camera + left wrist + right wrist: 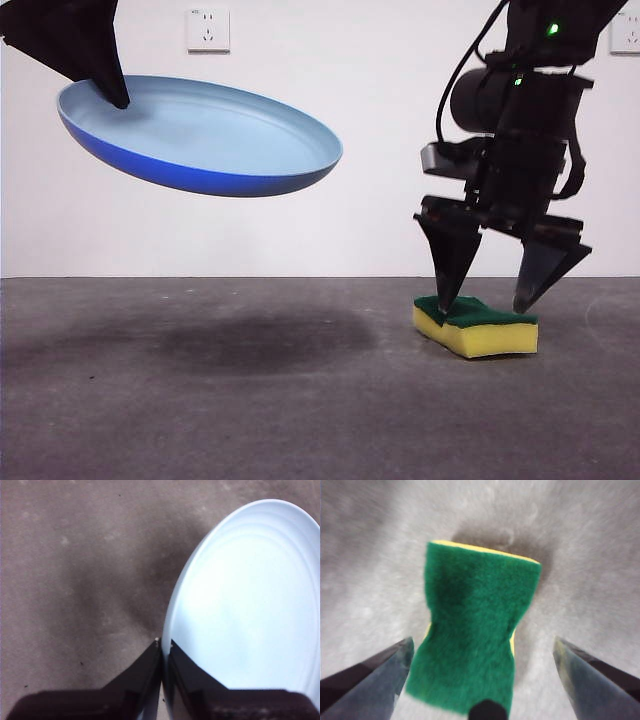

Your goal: Pick up the plate,pick up the cloth,clean the plate with the cloth

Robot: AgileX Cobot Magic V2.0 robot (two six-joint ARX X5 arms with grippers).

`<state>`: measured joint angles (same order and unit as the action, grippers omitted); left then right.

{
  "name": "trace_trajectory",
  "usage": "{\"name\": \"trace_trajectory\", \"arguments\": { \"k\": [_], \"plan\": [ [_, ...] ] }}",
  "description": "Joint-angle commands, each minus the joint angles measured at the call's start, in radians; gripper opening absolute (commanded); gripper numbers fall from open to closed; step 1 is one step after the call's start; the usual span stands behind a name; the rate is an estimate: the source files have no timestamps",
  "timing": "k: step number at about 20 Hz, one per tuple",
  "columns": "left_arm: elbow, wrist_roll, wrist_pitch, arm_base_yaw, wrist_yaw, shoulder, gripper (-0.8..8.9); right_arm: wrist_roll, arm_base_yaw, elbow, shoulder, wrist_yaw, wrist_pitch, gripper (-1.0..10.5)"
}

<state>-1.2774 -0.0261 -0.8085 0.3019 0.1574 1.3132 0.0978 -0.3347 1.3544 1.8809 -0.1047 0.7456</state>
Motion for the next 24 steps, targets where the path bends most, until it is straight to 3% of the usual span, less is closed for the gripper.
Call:
{"name": "trace_trajectory", "arguments": {
  "k": [1,7,12,14,19,22,24],
  "plan": [
    [0.0,-0.004,0.003,0.013,0.003,-0.001,-0.07,0.009,-0.009,-0.003,0.028,-0.002,-0.018,4.7],
    [0.0,-0.004,0.003,0.027,0.003,-0.001,-0.07,0.007,-0.02,-0.003,0.068,-0.001,-0.038,4.6],
    [0.0,-0.004,0.003,0.027,0.003,-0.002,-0.07,0.005,-0.022,-0.003,0.07,0.0,-0.042,0.6],
    [0.0,-0.004,0.003,0.027,0.003,-0.001,-0.07,0.005,-0.022,-0.003,0.07,0.001,-0.042,-0.1],
    [0.0,-0.004,0.014,0.027,0.0,0.0,-0.07,-0.031,-0.028,-0.003,0.058,-0.008,-0.04,-0.1],
    [0.0,-0.001,0.053,0.027,0.0,0.016,-0.07,-0.06,-0.047,-0.003,-0.018,-0.08,-0.041,-0.1],
    [0.0,0.0,0.064,0.027,0.0,0.037,-0.07,-0.068,-0.068,-0.003,-0.095,-0.079,-0.04,-0.1]
  ]
}}
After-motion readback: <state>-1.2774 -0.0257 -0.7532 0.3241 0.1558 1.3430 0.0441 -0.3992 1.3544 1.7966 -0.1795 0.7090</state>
